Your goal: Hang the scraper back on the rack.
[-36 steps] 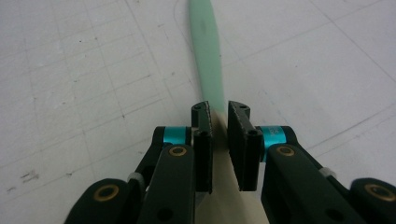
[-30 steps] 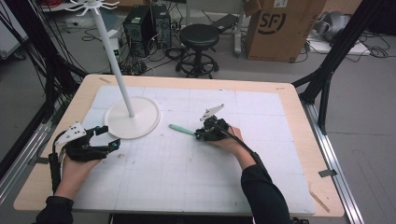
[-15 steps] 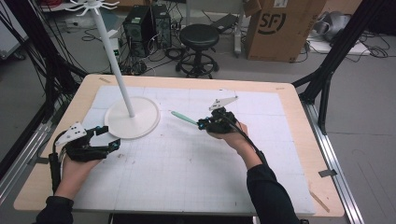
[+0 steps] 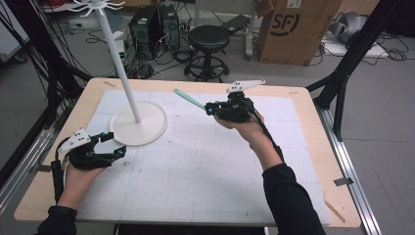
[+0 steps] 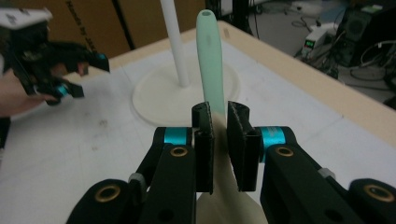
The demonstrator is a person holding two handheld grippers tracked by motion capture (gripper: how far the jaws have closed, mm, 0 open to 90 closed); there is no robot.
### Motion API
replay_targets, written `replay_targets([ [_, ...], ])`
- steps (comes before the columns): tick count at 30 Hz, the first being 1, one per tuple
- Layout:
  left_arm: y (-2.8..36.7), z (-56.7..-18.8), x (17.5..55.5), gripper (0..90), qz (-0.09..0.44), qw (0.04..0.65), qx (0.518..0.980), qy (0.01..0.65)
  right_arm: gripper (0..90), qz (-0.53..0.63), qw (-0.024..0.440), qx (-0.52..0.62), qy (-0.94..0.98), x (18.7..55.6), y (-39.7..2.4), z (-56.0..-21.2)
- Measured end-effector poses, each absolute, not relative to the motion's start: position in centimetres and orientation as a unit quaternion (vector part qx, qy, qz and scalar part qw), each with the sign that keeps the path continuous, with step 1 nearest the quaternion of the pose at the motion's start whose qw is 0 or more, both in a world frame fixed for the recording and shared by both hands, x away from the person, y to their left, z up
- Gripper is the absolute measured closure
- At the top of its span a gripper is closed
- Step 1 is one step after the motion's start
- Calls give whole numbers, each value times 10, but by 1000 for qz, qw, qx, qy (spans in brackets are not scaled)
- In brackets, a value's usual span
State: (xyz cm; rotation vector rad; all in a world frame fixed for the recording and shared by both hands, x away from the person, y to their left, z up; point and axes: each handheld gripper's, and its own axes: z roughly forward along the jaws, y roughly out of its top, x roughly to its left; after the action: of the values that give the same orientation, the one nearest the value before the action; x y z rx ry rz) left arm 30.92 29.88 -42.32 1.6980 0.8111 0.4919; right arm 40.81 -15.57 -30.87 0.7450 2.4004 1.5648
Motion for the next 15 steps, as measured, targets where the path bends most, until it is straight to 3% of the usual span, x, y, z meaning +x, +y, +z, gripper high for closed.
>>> replay_targets([
  [15, 298, -424, 310, 212, 201, 567, 720, 346, 813, 570, 107, 217, 785, 404, -121, -219],
])
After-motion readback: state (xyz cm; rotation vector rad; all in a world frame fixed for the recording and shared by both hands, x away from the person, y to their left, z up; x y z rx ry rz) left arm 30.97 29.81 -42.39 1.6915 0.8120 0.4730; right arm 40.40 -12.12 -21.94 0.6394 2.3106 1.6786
